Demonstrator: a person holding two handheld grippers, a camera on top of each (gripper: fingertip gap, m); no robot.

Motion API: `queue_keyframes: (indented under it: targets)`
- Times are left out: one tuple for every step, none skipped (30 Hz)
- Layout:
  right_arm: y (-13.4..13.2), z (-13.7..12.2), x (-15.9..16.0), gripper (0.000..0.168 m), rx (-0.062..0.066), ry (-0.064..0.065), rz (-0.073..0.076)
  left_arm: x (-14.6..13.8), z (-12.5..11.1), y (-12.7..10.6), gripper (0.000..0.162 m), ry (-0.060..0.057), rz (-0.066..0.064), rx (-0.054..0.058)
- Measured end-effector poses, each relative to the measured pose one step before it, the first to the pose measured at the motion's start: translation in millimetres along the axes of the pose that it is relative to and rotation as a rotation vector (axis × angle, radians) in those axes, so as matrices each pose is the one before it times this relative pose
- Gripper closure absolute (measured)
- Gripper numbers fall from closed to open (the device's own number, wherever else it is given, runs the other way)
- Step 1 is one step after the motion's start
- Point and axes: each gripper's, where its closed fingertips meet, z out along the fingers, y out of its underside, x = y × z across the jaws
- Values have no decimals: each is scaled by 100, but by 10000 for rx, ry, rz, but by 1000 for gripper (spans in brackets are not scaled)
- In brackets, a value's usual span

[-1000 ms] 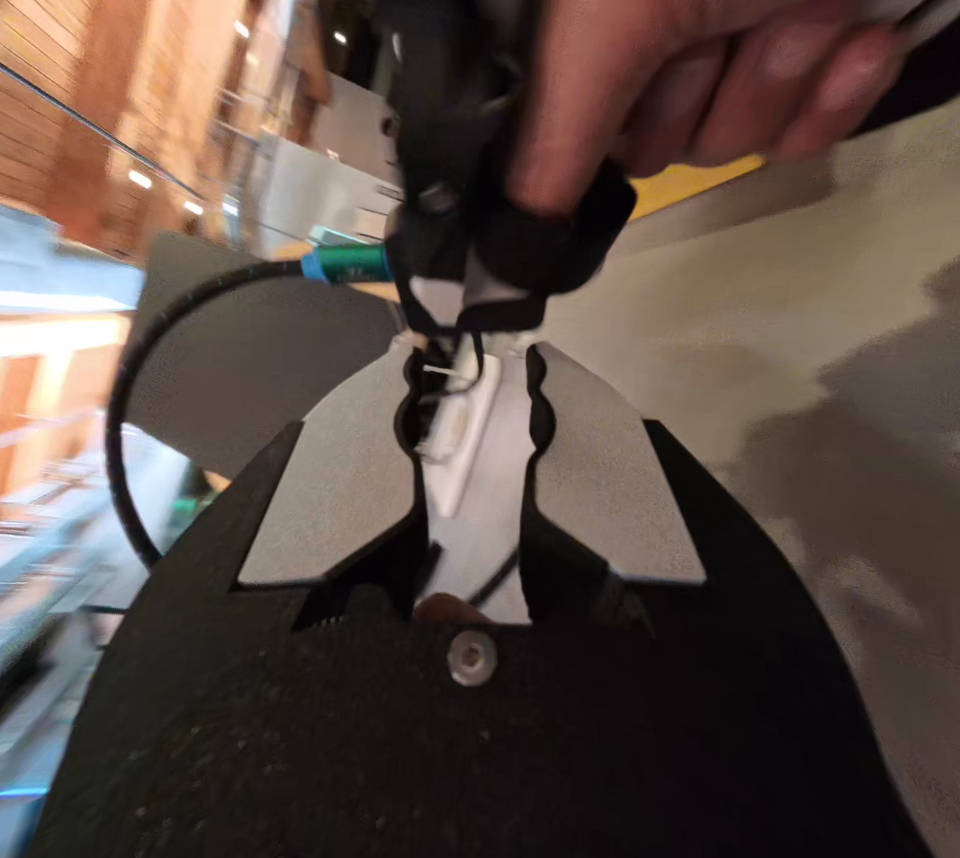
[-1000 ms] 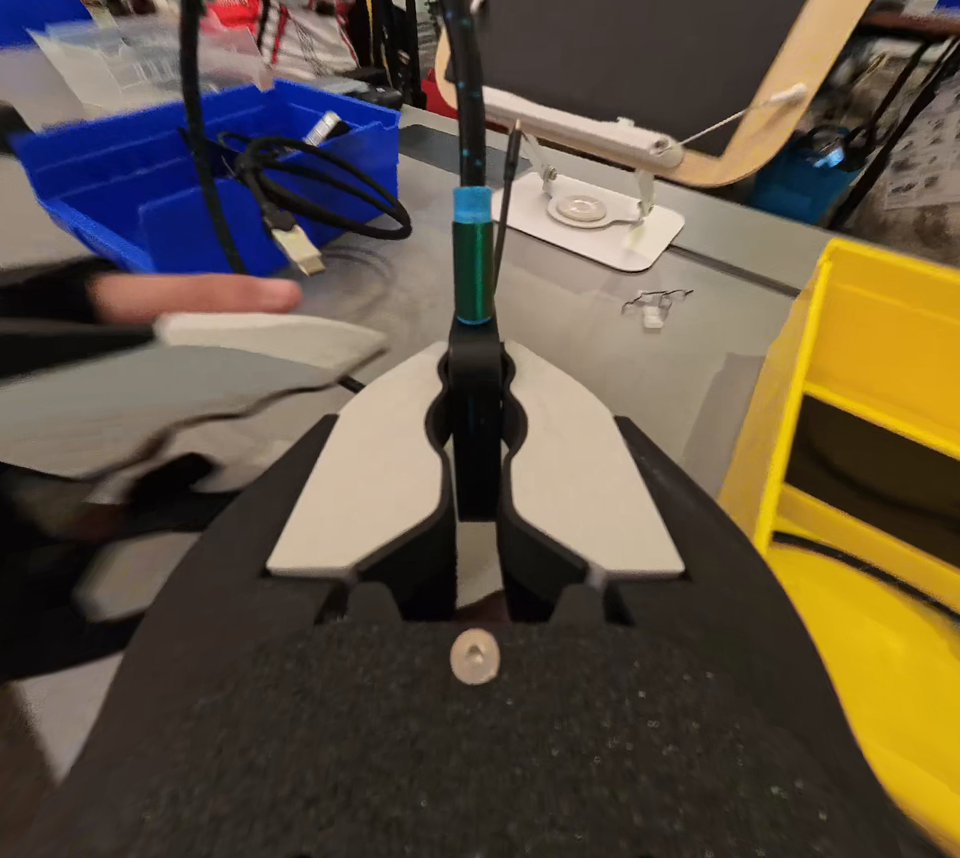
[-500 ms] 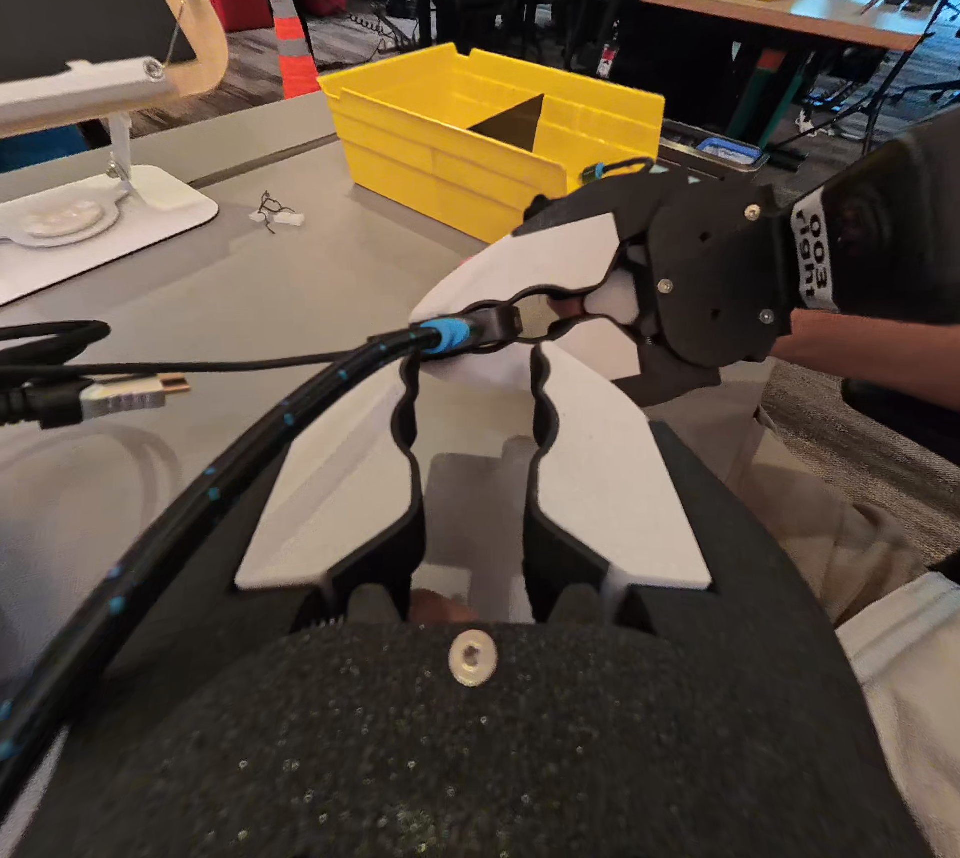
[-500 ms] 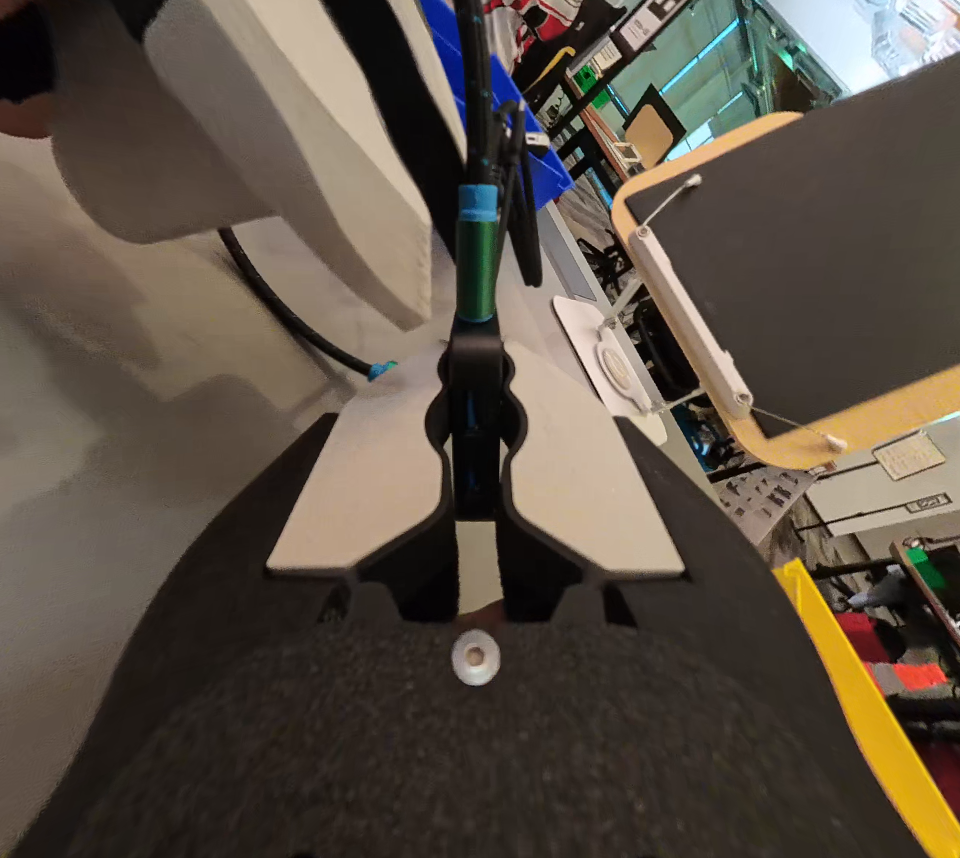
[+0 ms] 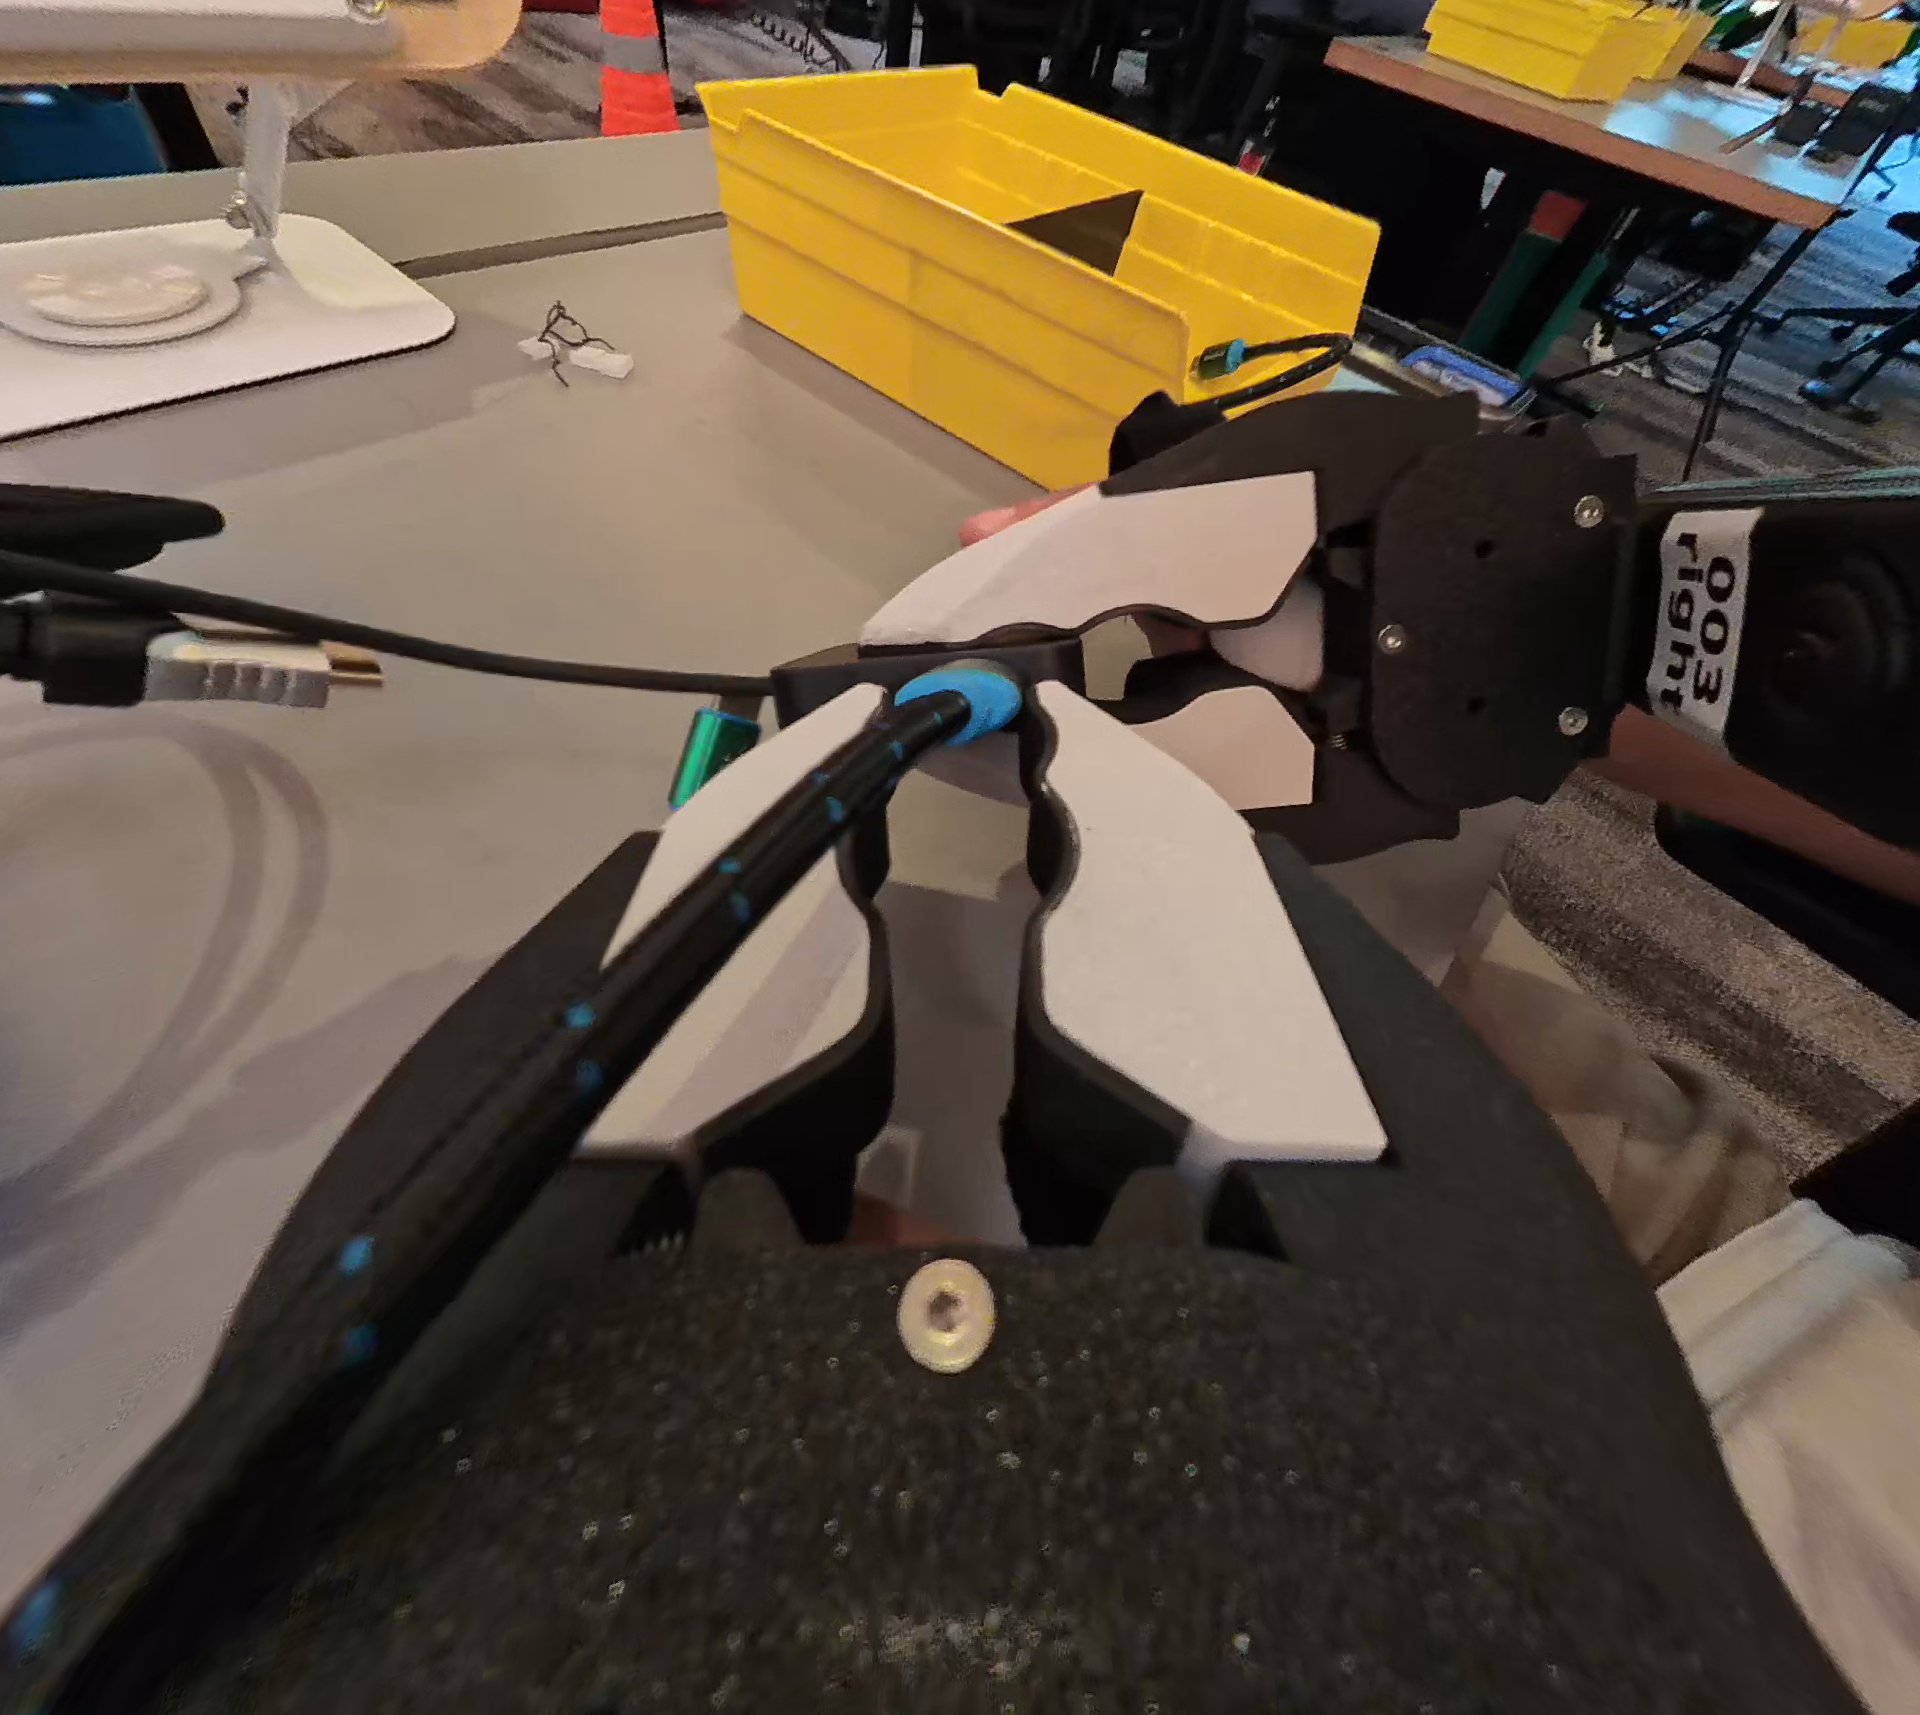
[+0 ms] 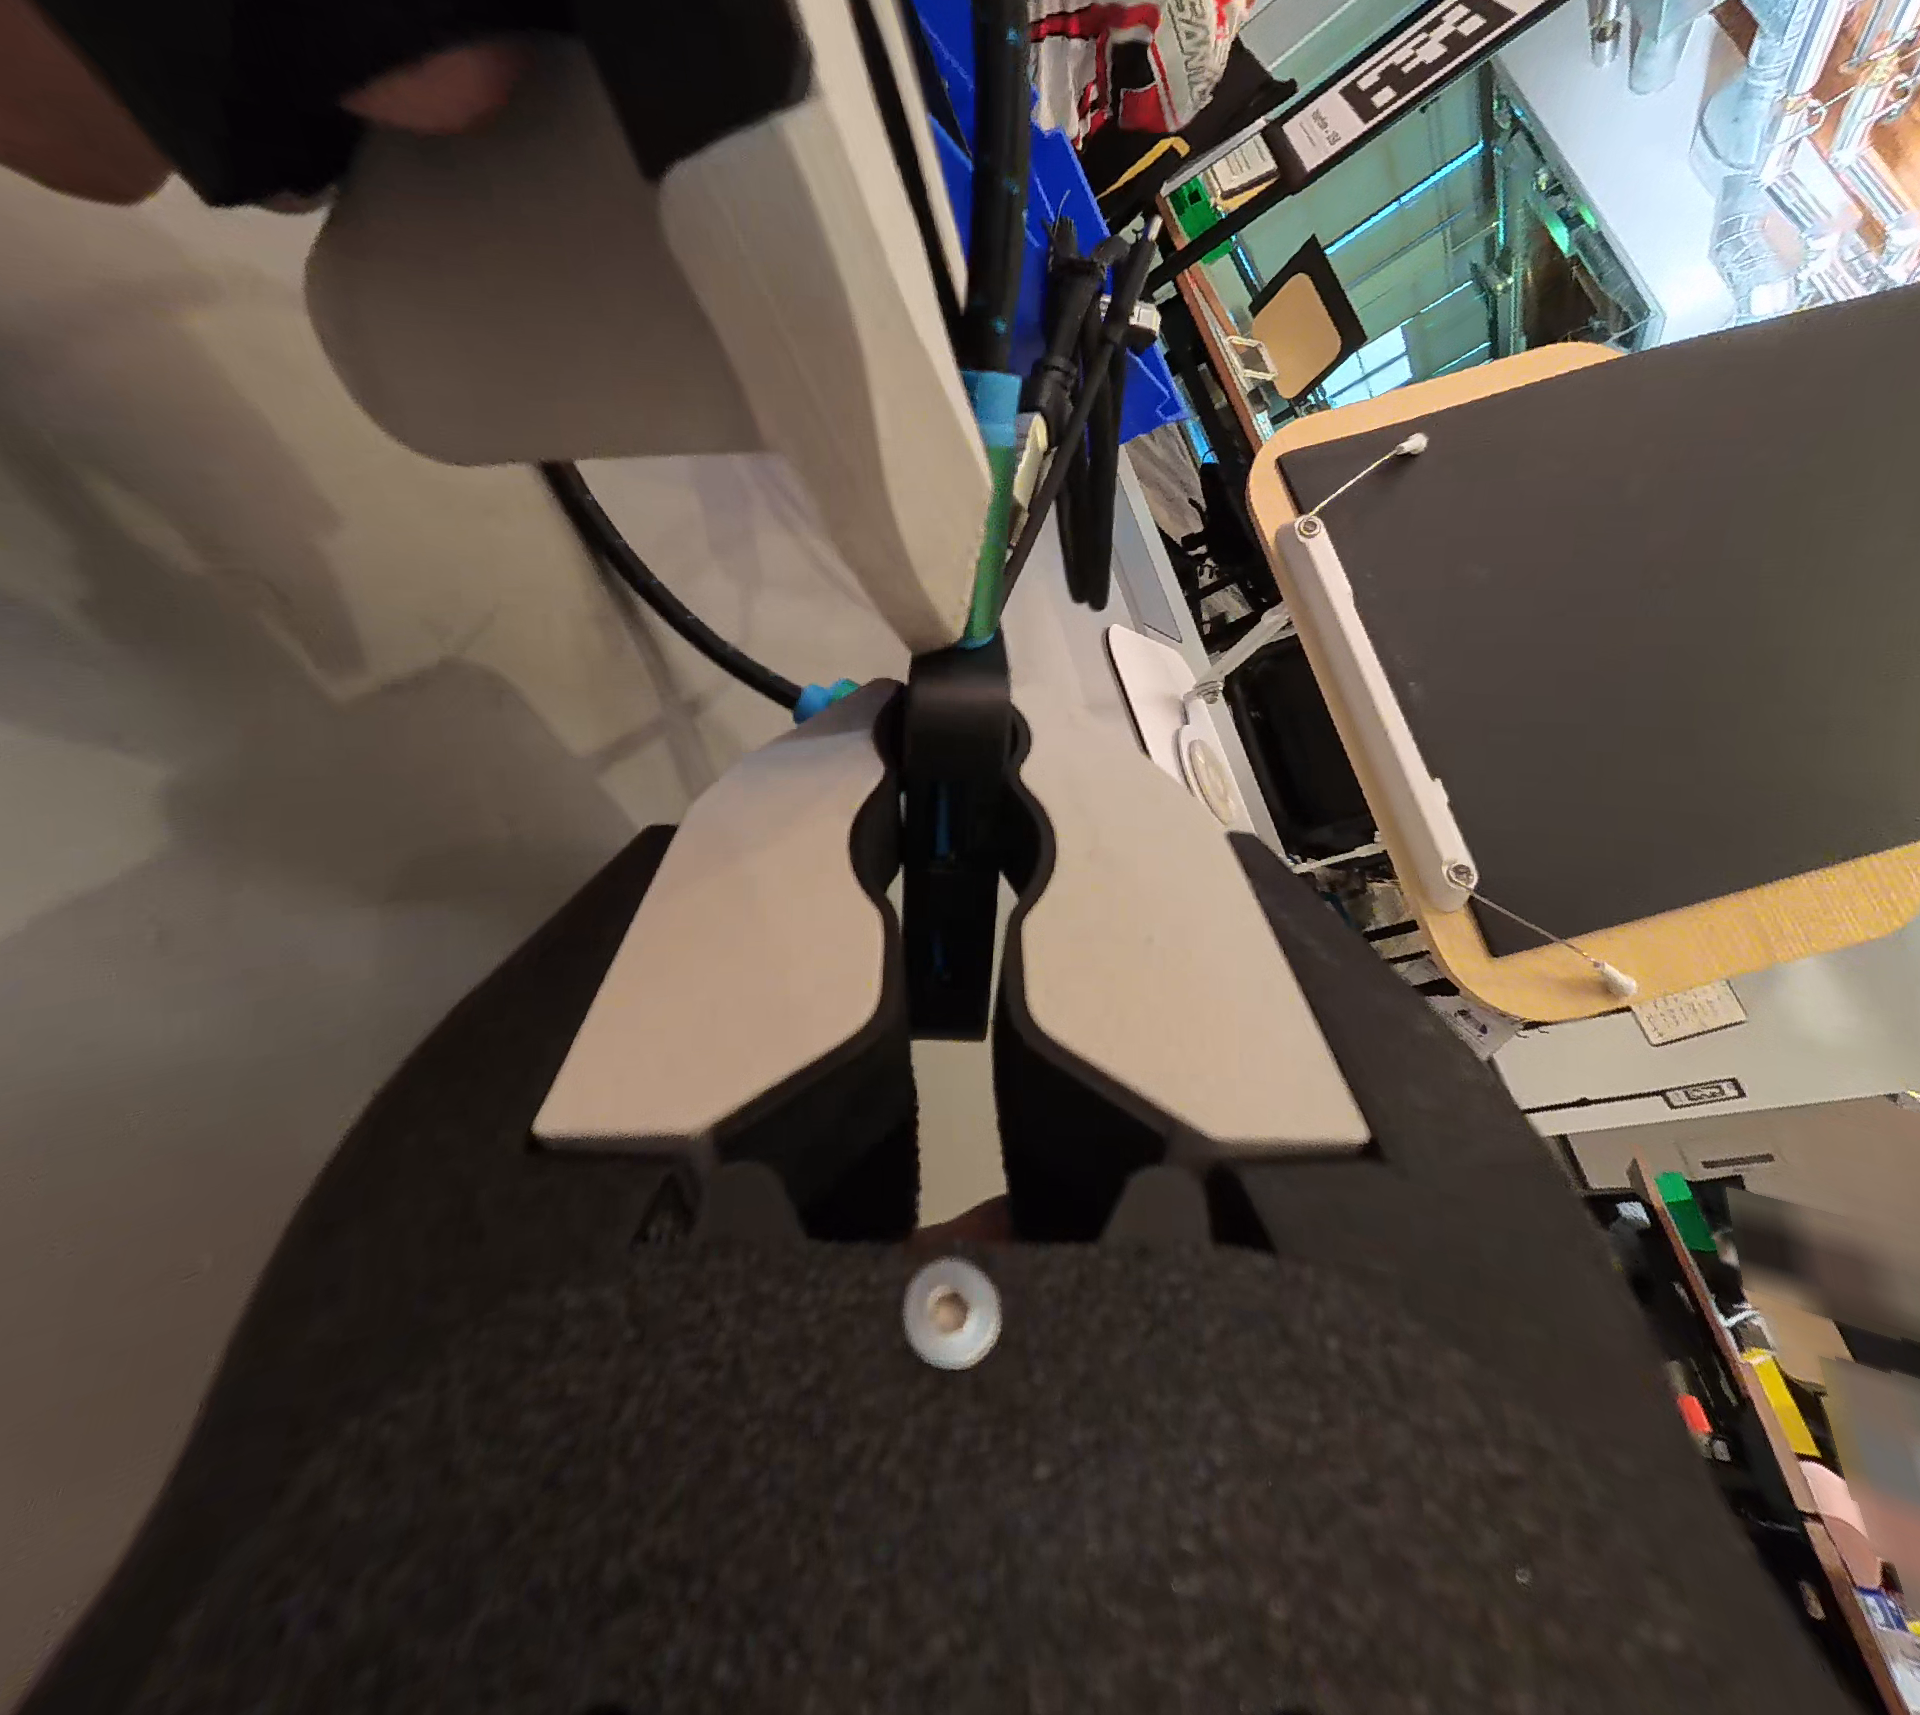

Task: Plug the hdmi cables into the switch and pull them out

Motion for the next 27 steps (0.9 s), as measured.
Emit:
queue_keyframes:
  targets:
    - [125, -32, 95, 155, -36, 112, -46, 32, 150, 18, 141, -10, 14, 67]
    - [219, -9, 41, 155, -134, 86, 18, 7, 164, 65, 141, -65, 96, 15]
    - [185, -5, 31, 155, -94, 59, 80, 42, 134, -12, 141, -54, 91, 56]
    - [137, -44, 104, 155, -35, 74, 115, 67, 105, -57, 141, -20, 29, 58]
    - [82, -64, 123, 155, -27, 64, 70, 68, 83, -61, 141, -6, -21, 42]
    - [95, -59, 123, 155, -84, 73, 0, 39, 63, -58, 141, -7, 2, 24]
    - [13, -65, 165, 155, -47, 125, -47, 66, 16, -138, 141, 10, 26, 82]
    - [-16, -60, 180, 154, -34, 123, -48, 25, 8, -80, 141, -18, 70, 44]
    - [2, -20, 81, 154, -70, 32, 22, 11, -17, -103, 141, -14, 51, 48]
    - [-53, -33, 131, 154, -33, 64, 44, 30, -30, -120, 141, 10, 10, 70]
    - [-32, -30, 130, 154, -38, 103, -28, -2, -14, -51, 141, -34, 61, 2]
    - [-7, 1, 47, 154, -68, 51, 14, -4, -17, -58, 141, -30, 19, 23]
    - [-22, -15, 69, 154, -25, 45, 18, 29, -9, -19, 141, 4, 39, 14]
    - [-15, -31, 35, 154, -17, 23, -33, 6, -56, -50, 141, -9, 64, 26]
    - [-115, -32, 79, 154, -18, 48, 20, 34, -116, -186, 141, -34, 64, 117]
    - [-209, -66, 187, 154, 29, 79, -4, 73, -126, -214, 141, -14, 159, 102]
    - [-191, -91, 149, 154, 69, 77, -72, 64, -120, -169, 141, -34, 150, 67]
    - [-166, -68, 117, 154, 16, 100, -29, 50, -110, -117, 141, -41, 58, 75]
    - [-77, -50, 23, 154, -6, 48, -26, 21, -41, 76, 141, 11, 9, -58]
    - [35, -4, -122, 154, -28, -40, 31, 11, -30, 80, 141, 17, -47, -31]
    - [10, 10, -86, 154, -39, -5, 80, -23, -27, 51, 141, -5, 12, 13]
    - [5, 19, -12, 154, -19, 47, -68, -54, -26, 56, 141, -29, 63, -25]
    - [25, 61, -9, 154, -38, 40, -58, -58, -21, 60, 141, -30, -4, -41]
    - [-25, 50, -65, 154, 19, -19, 31, -41, -29, 44, 141, -20, 21, -24]
    - [5, 60, -47, 154, -13, -18, 38, -69, -23, 30, 141, -39, 86, -3]
    - [-44, 40, 18, 154, -22, 49, -30, -38, -77, -30, 141, -9, 83, 15]
    - [-95, 33, 17, 154, 3, 50, -35, -52, -80, -29, 141, -36, 44, 5]
